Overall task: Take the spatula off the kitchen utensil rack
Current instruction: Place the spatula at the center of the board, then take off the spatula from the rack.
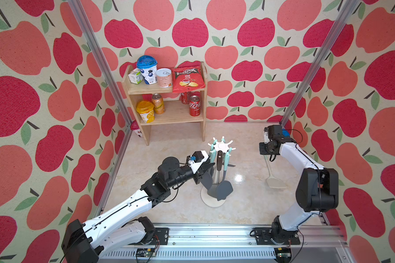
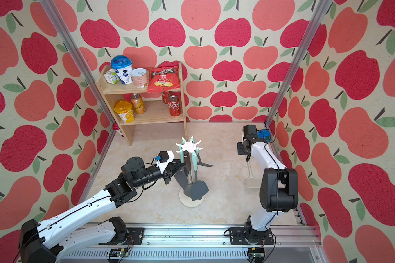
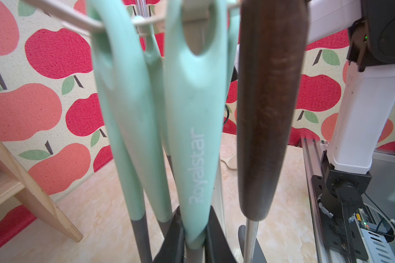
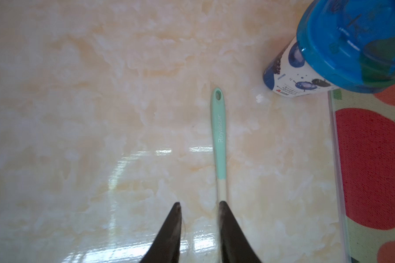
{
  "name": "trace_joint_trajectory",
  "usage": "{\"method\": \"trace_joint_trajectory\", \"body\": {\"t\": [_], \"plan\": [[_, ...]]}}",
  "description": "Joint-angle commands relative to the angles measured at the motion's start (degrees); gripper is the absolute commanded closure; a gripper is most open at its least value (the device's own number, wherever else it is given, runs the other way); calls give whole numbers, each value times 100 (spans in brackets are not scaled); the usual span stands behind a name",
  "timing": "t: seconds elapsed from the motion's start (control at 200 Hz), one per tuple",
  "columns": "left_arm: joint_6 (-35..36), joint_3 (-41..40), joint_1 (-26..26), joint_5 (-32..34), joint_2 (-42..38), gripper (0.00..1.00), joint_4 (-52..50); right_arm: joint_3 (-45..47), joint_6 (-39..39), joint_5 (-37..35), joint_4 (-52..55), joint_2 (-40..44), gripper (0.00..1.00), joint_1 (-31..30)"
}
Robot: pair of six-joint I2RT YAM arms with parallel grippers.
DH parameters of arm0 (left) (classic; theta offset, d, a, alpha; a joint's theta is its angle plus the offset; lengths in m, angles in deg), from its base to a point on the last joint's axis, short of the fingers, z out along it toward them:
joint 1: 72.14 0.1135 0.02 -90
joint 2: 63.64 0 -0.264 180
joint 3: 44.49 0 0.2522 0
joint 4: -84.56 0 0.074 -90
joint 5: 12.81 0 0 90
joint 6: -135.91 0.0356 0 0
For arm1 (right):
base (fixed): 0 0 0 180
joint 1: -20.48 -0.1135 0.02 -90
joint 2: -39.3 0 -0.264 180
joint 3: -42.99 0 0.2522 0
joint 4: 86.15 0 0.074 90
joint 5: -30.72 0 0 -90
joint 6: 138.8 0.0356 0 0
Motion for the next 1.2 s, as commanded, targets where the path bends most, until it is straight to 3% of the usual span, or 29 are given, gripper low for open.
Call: {"method": "trace_joint_trajectory", "body": {"t": [0.0, 0.71, 1.015, 1.191], "plan": [[12, -243, 50, 201, 101, 100, -600, 397, 446, 664, -571, 640, 69, -333], [78, -159, 51, 238, 218, 100, -630, 1981, 933, 2779, -1992, 3306, 67, -565], [136, 13, 65, 283, 327, 100, -771, 2837, 1178, 2719, -2276, 4460, 67, -978], [28, -41, 60, 255, 330, 100, -506, 3097, 1226, 2977, -2460, 5133, 66, -1592]]}}
